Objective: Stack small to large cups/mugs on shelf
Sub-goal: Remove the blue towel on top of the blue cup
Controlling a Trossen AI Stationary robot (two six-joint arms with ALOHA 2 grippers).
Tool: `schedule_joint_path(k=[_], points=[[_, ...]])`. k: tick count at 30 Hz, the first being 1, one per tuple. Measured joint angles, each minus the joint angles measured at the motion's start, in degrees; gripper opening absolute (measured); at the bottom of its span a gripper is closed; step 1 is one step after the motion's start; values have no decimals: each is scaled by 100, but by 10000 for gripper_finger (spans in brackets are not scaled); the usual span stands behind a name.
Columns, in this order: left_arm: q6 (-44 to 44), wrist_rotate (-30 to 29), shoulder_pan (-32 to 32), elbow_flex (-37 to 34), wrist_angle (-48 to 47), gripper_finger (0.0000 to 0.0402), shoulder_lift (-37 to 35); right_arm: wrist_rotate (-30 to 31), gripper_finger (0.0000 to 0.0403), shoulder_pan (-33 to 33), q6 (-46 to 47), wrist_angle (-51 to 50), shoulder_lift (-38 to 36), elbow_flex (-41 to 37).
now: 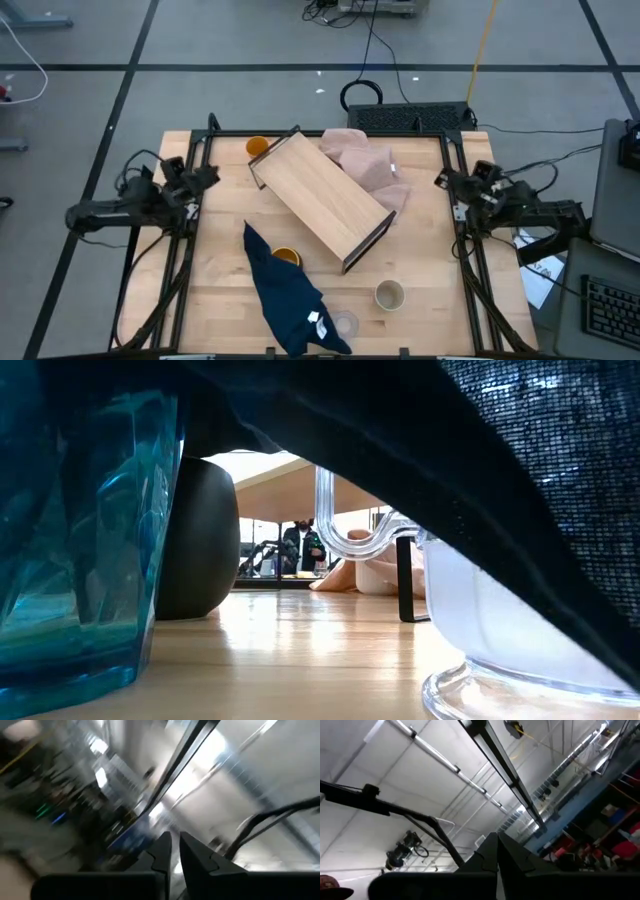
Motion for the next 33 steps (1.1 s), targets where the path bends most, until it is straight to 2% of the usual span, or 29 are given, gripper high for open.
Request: schedule_joint_path(k=[3,7,13,19,25,29,33], points=[[-165,155,0,984,-1818,37,424,-243,0,2,-12,-662,446,593],[-165,534,-1,2203,-3327,37,1328,-450,0,2,-140,-1087,1067,1247],[69,1564,-117,3606,-3623,38,2968,-757,2,2,-245,-1303,1721,1852],[173,2301,-601,4727,-4076,46,4557,-797,25,2,-132,-1427,1853,1901],[246,2251,-1031,5954,-5102,112,5624,-797,56,2,-39,-1429,1868,1896],[144,1796,-1354,6767,-6056,159,6096,-846,71,2,-41,-1448,1864,1896],[-122,1461,-1806,7436,-6771,183,6565,-1116,78,0,-45,-1504,1822,1899]])
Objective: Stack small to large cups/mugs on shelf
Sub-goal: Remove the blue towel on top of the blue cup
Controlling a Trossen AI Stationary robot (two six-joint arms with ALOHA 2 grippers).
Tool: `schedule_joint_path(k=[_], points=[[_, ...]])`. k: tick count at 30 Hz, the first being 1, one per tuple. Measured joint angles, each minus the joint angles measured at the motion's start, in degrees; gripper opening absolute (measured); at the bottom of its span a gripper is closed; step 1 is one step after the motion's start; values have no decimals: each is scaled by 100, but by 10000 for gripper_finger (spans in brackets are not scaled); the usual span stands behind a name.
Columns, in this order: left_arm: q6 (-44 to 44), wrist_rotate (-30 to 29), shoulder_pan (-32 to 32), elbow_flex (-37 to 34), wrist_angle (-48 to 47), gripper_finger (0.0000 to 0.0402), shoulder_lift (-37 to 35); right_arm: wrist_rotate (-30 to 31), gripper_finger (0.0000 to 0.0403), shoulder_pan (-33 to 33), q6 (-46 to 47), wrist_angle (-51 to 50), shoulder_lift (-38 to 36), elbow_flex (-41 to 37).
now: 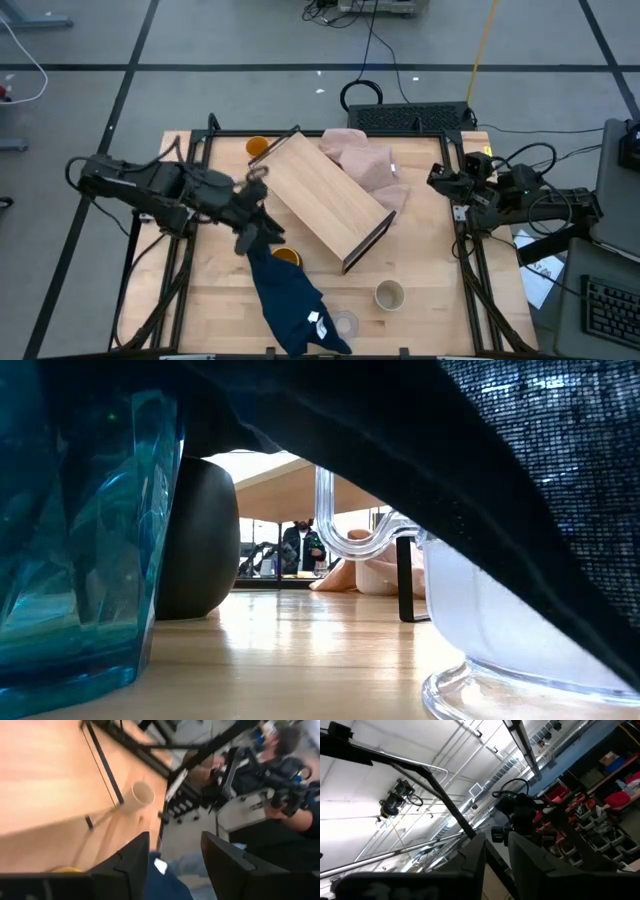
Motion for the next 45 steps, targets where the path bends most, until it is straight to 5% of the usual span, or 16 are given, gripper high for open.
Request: schedule_joint_path(k=[9,18,37,45], points=[[-1338,-312,-996,892,-1053,186,1325,-113,80,-2,4,-1006,-161,0],[-2288,-317,-1477,1623,-972,186,2512,-143,80,-2,-133,-1378,-211,0],[-2419,-187,-1458,2270,-1960,186,3429,-430,80,-2,0,-1563,-227,0],[-1527,-320,-1041,2273,-1901,186,3420,-432,80,-2,-2,-1566,-227,0]])
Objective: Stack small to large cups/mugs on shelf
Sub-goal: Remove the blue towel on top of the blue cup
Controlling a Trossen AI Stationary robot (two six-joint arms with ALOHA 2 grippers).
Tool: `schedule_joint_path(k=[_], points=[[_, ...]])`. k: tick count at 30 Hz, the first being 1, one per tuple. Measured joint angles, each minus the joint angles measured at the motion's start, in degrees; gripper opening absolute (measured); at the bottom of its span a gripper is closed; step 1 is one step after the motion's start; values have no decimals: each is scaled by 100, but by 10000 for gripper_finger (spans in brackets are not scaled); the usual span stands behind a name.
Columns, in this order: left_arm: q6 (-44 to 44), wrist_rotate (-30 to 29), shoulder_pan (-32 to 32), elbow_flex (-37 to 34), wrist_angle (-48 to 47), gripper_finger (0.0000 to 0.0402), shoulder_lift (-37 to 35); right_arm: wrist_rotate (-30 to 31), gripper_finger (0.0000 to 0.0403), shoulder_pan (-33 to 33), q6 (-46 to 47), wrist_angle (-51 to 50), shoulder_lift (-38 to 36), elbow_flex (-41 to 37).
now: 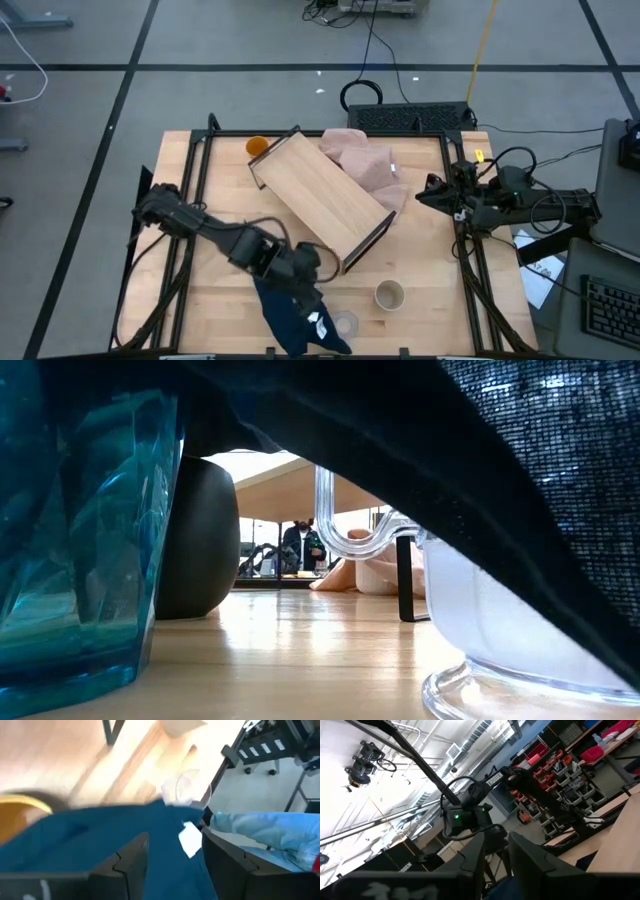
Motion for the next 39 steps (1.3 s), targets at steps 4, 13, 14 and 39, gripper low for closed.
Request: schedule_joint_path(k=[4,13,14,39], points=[[442,506,191,0,-5,186,53,-5,80,0,2,2,0,0],[1752,716,285,-7,-19,186,81,-180,80,2,132,3,0,0],[1778,737,290,-7,-21,186,81,-214,80,2,142,4,0,0],[2756,2041,799,-52,-25,186,679,-455,80,7,297,137,-2,0]])
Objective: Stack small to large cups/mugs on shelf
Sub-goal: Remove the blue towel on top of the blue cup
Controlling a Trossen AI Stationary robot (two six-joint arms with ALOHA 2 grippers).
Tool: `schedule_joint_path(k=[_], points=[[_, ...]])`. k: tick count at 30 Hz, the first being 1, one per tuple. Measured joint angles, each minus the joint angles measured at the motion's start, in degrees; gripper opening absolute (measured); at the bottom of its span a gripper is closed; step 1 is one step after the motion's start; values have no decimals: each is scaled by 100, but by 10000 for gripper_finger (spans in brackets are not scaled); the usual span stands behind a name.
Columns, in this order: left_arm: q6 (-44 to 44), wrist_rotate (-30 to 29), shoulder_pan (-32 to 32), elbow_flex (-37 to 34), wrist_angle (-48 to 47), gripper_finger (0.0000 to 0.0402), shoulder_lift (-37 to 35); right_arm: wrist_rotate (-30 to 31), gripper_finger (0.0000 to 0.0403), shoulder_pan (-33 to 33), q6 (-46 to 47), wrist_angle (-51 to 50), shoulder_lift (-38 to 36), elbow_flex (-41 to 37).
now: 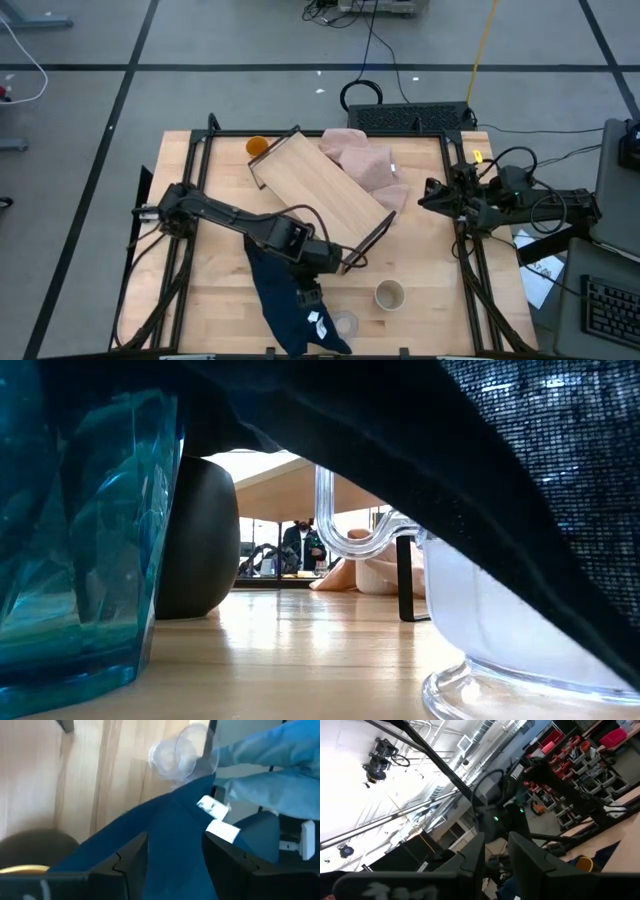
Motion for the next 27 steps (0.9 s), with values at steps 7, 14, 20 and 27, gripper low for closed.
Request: schedule_joint_path(k=[7,14,20,27], points=[[105,-48,6,0,24,186,47,-144,80,0,-11,47,0,0],[262,-260,135,0,23,186,49,-146,80,0,-37,47,-1,0],[249,173,201,-79,13,186,49,-146,80,0,-37,49,-2,0],[210,430,131,-282,14,186,51,-146,80,0,-39,126,-2,0]])
